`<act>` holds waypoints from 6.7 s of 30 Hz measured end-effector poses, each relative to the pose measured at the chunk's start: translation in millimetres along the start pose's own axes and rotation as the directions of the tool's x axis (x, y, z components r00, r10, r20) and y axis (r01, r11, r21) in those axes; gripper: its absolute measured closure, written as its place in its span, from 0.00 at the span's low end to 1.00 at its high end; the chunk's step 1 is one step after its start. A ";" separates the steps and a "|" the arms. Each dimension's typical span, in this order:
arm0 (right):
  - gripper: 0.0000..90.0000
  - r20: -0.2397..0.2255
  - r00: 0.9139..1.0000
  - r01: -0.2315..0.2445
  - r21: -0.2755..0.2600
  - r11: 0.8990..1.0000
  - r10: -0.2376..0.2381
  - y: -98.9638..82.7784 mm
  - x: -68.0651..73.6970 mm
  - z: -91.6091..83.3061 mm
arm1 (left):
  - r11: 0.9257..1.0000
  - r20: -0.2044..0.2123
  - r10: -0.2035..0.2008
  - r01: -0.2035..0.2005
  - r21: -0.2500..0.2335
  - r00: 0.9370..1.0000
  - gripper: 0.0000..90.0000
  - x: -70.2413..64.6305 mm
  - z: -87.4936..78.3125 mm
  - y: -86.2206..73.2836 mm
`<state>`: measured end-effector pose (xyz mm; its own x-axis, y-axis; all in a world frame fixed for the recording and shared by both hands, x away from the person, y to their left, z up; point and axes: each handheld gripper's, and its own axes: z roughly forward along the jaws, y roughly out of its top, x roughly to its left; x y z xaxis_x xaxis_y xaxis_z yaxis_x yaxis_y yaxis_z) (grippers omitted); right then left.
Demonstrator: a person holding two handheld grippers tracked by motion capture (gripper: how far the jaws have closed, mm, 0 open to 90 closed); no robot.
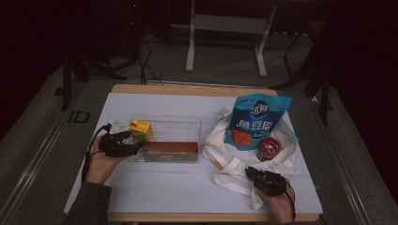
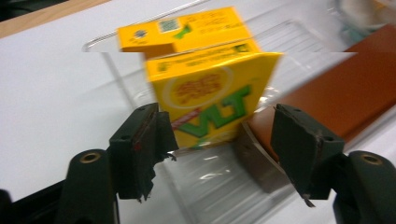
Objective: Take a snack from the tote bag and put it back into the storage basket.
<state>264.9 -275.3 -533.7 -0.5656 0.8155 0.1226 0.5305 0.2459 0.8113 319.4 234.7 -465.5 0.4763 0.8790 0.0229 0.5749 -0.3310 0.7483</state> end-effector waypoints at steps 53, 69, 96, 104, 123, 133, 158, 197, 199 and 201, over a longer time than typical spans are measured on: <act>0.88 0.000 1.000 0.001 0.001 1.000 -0.001 0.0 -0.2 0.1 | 0.994 0.021 0.041 -0.039 -0.100 0.999 0.38 -6.8 -23.7 9.6; 0.88 0.000 1.000 0.002 0.004 1.000 -0.002 0.5 -0.1 0.1 | 0.984 0.074 0.132 -0.122 -0.129 0.988 0.38 -34.5 -23.1 29.2; 0.86 0.014 1.000 -0.009 0.025 1.000 0.009 10.3 3.7 -4.4 | 0.969 0.231 0.236 -0.212 -0.125 0.944 0.38 -99.2 12.6 40.4; 0.86 0.014 1.000 0.010 0.025 1.000 -0.010 16.5 6.4 -8.8 | 0.967 0.298 0.247 -0.218 -0.129 0.922 0.38 -112.7 19.8 38.8; 0.72 0.012 0.999 0.033 -0.010 0.999 -0.033 32.6 6.6 -32.5 | 0.963 0.353 0.270 -0.242 -0.122 0.896 0.30 -131.2 19.4 27.4; 0.66 0.032 0.999 0.007 -0.022 1.000 -0.006 35.1 1.5 -40.9 | 0.943 0.387 0.332 -0.296 -0.150 0.860 0.28 -148.8 23.8 15.2; 0.61 0.074 0.997 -0.010 -0.005 1.000 0.011 37.6 1.2 -45.3 | 0.942 0.409 0.335 -0.312 -0.126 0.849 0.45 -163.1 69.9 -15.3; 0.48 0.147 0.989 0.022 0.011 1.000 -0.023 97.1 -37.8 -36.2 | 0.945 0.421 0.323 -0.311 -0.099 0.848 0.45 -171.0 84.3 -20.2; 0.47 0.151 0.988 0.025 0.018 1.000 -0.027 102.0 -41.9 -34.8 | 0.944 0.421 0.326 -0.315 -0.097 0.847 0.45 -171.0 84.3 -20.2; 0.46 0.159 0.987 0.025 0.024 0.999 -0.028 105.9 -44.5 -34.4 | 0.945 0.423 0.324 -0.313 -0.097 0.846 0.45 -171.1 84.4 -20.2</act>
<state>324.5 -303.6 -433.5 -0.4729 0.8811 0.0072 0.5312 0.2785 0.8001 282.5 62.0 -540.5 0.8705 0.4918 -0.0183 0.3296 -0.5549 0.7639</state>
